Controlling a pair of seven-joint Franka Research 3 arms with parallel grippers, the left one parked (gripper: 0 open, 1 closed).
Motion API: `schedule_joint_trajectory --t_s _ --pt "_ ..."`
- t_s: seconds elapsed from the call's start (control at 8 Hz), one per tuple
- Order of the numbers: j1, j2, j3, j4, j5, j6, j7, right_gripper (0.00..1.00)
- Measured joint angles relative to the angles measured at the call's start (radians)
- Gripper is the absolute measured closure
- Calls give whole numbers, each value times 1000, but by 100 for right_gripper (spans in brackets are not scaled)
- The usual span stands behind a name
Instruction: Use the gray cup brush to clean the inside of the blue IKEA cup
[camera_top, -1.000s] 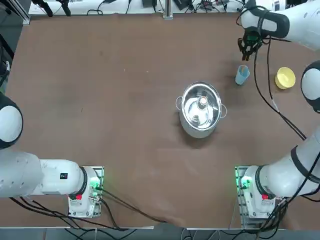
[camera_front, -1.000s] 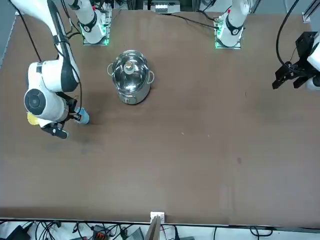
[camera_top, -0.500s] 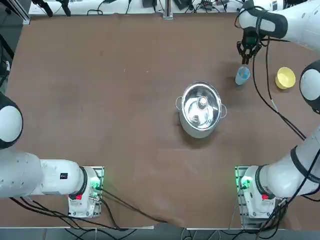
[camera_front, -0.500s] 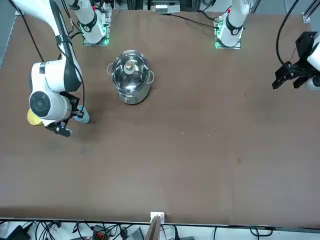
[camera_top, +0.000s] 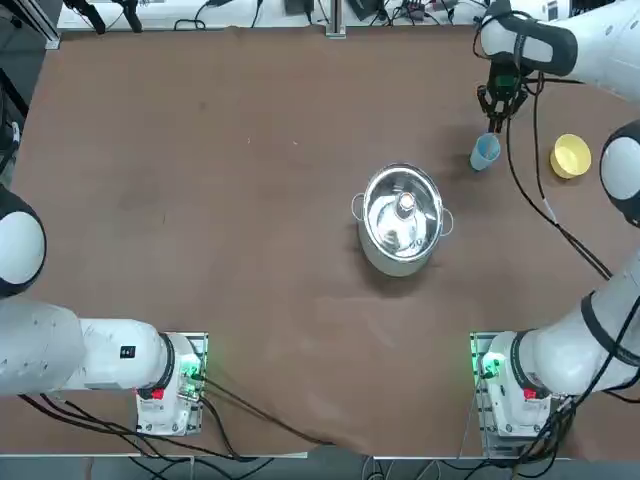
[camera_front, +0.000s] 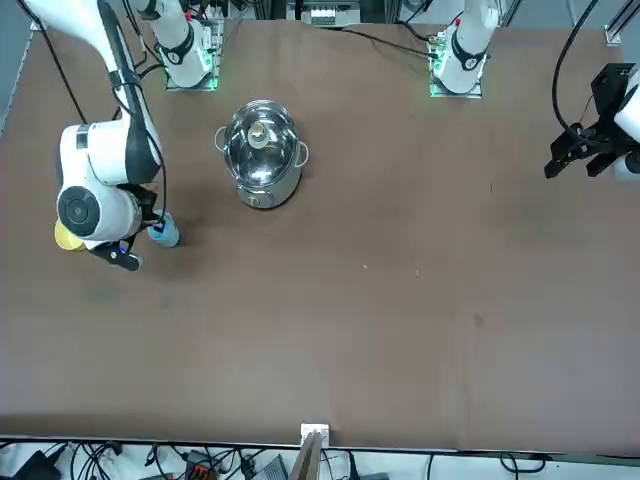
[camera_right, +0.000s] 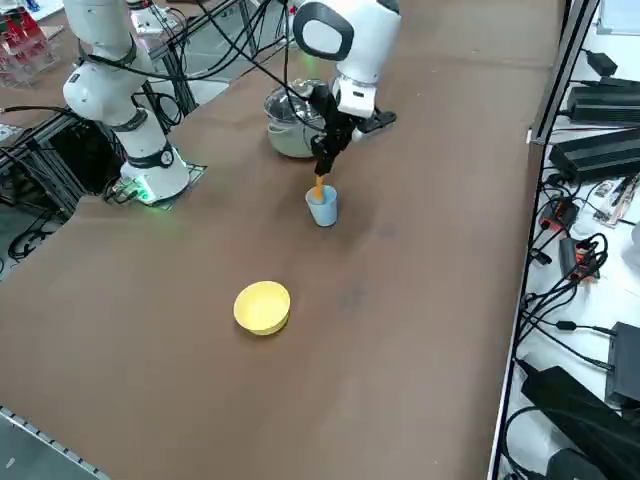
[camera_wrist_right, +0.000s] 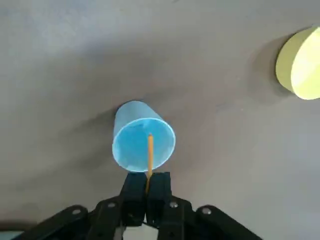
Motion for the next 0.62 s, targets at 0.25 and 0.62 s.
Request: schedule_joint_trajectory --t_s 0.25,0.62 --pt "-22 0 -4 8 -7 -1 0 96" --pt "-33 15 -3 43 -9 8 0 96"
